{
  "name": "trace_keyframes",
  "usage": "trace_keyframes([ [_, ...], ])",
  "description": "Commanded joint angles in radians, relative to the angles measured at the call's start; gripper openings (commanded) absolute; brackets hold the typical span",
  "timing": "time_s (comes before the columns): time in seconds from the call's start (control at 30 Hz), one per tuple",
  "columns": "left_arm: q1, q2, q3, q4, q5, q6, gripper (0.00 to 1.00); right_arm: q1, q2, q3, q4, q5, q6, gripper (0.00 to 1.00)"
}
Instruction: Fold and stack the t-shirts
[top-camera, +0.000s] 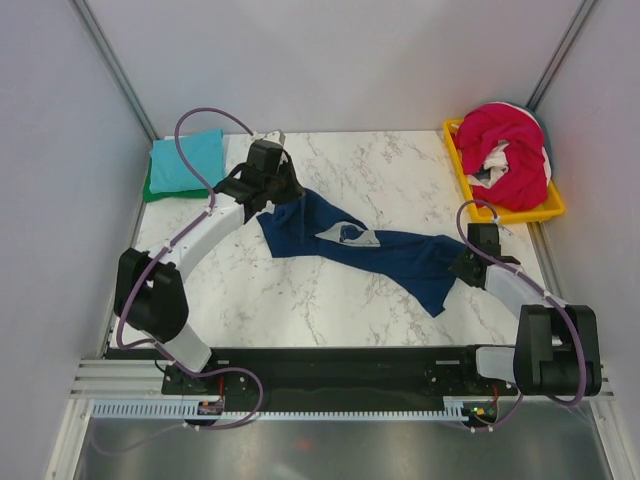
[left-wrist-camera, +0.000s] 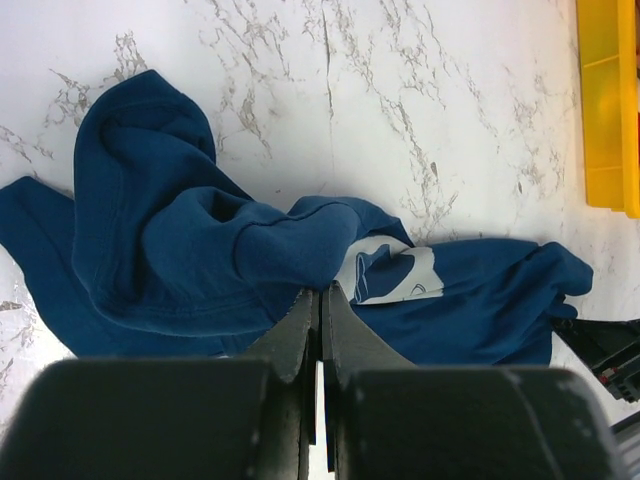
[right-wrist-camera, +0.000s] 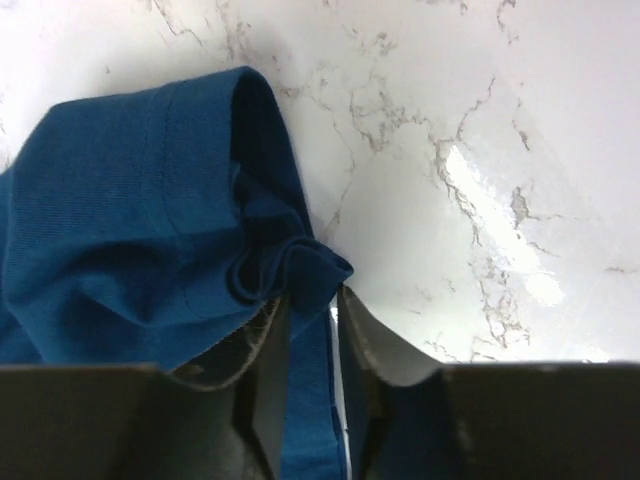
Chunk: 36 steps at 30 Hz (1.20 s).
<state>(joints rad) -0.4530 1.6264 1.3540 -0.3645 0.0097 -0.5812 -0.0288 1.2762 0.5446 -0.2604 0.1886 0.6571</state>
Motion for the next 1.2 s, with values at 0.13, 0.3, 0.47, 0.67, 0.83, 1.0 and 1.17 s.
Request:
trace_keyframes([
  [0.13,0.002,0.003,-0.01,0.036,0.007,0.037,0.02,-0.017,0.022,0.04,0.039,-0.015,-0.014,0.2],
  [0.3,0.002,-0.008,-0.013,0.036,0.004,0.043,0.02,-0.022,0.0,0.049,0.032,-0.017,-0.024,0.07],
  [0.47,0.007,-0.048,-0.006,0.022,0.004,0.046,0.02,-0.023,-0.047,0.095,-0.042,-0.012,-0.036,0.0],
  [0.67,0.025,-0.121,0.013,-0.013,0.009,0.047,0.02,-0.022,-0.133,0.144,-0.118,-0.031,-0.053,0.0],
  [0.83,0.039,-0.189,0.022,-0.048,0.022,0.052,0.02,-0.023,-0.187,0.212,-0.186,-0.075,-0.065,0.0],
  [1.0,0.054,-0.279,0.083,-0.122,0.01,0.086,0.02,-0.023,-0.267,0.333,-0.258,-0.158,-0.07,0.0],
  [1.17,0.062,-0.379,0.232,-0.238,-0.007,0.124,0.02,-0.022,-0.337,0.632,-0.424,-0.155,-0.079,0.0],
])
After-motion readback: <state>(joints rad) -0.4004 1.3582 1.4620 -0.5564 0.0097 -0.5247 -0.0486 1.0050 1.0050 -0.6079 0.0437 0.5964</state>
